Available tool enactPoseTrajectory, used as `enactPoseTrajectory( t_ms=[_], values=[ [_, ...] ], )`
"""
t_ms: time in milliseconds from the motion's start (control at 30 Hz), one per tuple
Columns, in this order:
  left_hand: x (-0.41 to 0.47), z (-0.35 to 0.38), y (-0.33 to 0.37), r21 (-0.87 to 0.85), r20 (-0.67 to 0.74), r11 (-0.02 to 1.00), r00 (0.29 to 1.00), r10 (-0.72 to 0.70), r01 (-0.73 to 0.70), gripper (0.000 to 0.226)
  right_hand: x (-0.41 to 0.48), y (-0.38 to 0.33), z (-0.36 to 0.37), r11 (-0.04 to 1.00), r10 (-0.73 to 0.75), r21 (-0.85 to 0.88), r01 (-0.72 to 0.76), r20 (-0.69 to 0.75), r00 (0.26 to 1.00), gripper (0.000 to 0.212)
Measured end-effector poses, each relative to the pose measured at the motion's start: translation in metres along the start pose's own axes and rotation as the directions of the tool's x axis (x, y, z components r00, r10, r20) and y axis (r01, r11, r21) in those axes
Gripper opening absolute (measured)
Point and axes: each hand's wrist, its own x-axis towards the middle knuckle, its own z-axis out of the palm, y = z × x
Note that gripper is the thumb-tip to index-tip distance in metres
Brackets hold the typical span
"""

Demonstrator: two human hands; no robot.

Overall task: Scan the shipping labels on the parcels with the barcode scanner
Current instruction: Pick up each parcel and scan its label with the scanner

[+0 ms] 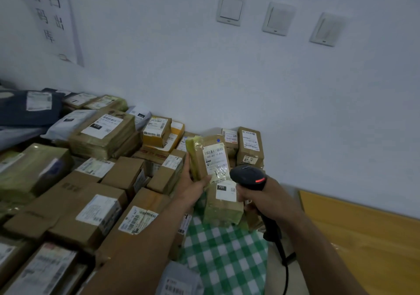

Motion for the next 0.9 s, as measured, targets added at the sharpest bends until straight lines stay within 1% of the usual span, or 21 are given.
enactPoseTrajectory(
  t_ms=[167,367,633,800,900],
  values=[
    [-0.001,-0.003,0.001,-0.032,-0.038,0.999,0.999,-0.011,0.010,0.108,-0.003,0.009,0.000,0.999,0.049,-0.014,-0.049,0.017,0.999,0.024],
    [-0.005,-0.002,0.008,0.007,-0.050,1.000,0.999,0.011,-0.011,0.104,-0.007,0.008,-0.001,0.998,0.040,-0.046,-0.039,0.029,0.999,0.020],
    [-0.006,-0.004,0.009,0.019,-0.055,1.000,0.998,-0.015,0.016,0.103,-0.005,0.007,-0.003,0.998,0.016,-0.058,-0.013,0.049,0.999,0.017],
    [-0.001,-0.007,0.004,0.015,-0.059,0.999,0.998,-0.031,0.031,0.110,0.000,0.011,-0.005,0.998,0.025,-0.062,-0.022,0.055,0.998,0.019],
    [0.001,-0.009,0.000,0.008,-0.057,1.000,0.998,-0.026,0.027,0.110,0.002,0.013,-0.006,0.998,0.018,-0.055,-0.015,0.067,0.998,0.021]
  ],
)
